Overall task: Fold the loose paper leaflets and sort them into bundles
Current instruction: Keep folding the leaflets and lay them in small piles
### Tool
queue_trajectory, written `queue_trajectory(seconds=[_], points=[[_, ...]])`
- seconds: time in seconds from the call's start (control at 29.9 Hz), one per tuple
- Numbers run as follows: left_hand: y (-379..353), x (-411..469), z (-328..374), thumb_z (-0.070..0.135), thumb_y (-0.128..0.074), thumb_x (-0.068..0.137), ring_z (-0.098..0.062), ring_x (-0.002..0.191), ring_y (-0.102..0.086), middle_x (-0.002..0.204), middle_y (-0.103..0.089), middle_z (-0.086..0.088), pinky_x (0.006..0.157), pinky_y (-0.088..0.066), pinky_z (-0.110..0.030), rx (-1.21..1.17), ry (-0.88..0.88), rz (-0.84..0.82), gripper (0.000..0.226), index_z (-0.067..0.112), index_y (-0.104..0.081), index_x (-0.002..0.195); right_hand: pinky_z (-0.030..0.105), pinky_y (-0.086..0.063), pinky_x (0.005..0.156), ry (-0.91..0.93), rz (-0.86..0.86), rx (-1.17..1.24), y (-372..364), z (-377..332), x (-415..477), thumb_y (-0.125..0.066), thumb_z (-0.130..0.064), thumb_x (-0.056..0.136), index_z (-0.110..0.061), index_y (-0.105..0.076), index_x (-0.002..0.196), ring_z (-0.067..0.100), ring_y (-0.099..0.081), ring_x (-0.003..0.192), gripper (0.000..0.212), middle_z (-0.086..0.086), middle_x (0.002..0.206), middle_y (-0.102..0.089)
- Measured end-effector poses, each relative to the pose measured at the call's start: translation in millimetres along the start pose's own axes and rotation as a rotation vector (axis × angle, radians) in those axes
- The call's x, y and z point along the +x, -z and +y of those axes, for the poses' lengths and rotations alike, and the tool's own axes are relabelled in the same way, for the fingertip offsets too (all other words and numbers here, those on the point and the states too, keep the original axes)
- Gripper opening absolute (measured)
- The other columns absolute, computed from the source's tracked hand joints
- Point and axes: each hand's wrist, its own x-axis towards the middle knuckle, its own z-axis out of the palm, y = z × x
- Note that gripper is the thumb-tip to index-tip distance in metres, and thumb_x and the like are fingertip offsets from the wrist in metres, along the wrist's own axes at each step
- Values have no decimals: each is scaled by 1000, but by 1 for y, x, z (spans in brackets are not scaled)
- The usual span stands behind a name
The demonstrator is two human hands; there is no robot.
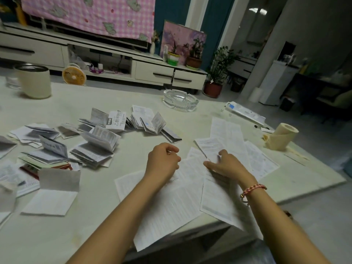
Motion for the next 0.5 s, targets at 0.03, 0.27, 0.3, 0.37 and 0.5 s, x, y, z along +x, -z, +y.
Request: queue_trajectory(seconds=[0.03, 0.27, 0.3, 0.37, 0.5], points=[[0, -2, 0, 0, -42, 88, -12, 60, -58, 85, -65, -5, 54, -44, -19, -3, 6, -6, 23, 11, -59, 98, 35, -43, 87, 11, 38, -75, -2, 0, -2, -51, -49, 88, -7, -36, 133, 32, -51, 114, 63, 15, 131, -50], [8, -7, -5, 5, -42, 91, -13, 65, -60, 80, -65, 1, 57, -45, -21, -22, -15, 7, 20, 12, -61, 94, 29, -30, 58, 156, 282, -243, 9, -15, -15, -37, -8, 92, -10, -46, 84, 31, -51, 79, 12, 13, 89, -57], [10, -7, -4, 9, -45, 92, -15, 70, -62, 82, -66, 0, 62, -49, -25, -34, -13, 13, 18, 15, -61, 91, 29, -29, 55, 155, 289, -79, 20, -19, -18, -37, -6, 92, -10, -45, 77, 29, -48, 75, 17, 12, 81, -54], [13, -7, -2, 18, -51, 92, -23, 86, -64, 91, -66, -2, 74, -51, -34, -96, 8, 26, 11, 19, -61, 87, 28, -36, 55, 163, 250, 443, 42, -31, -30, -39, -4, 91, -6, -50, 76, 26, -51, 72, 19, 10, 77, -55], [13, -5, 3, 37, -62, 87, -21, 105, -61, 115, -61, -2, 83, -51, -34, -299, 124, -43, 40, 13, -55, 118, 29, -56, 69, 155, -186, 1251, 61, -56, -64, -44, -4, 93, -3, -61, 93, 22, -67, 82, 17, 9, 89, -70]])
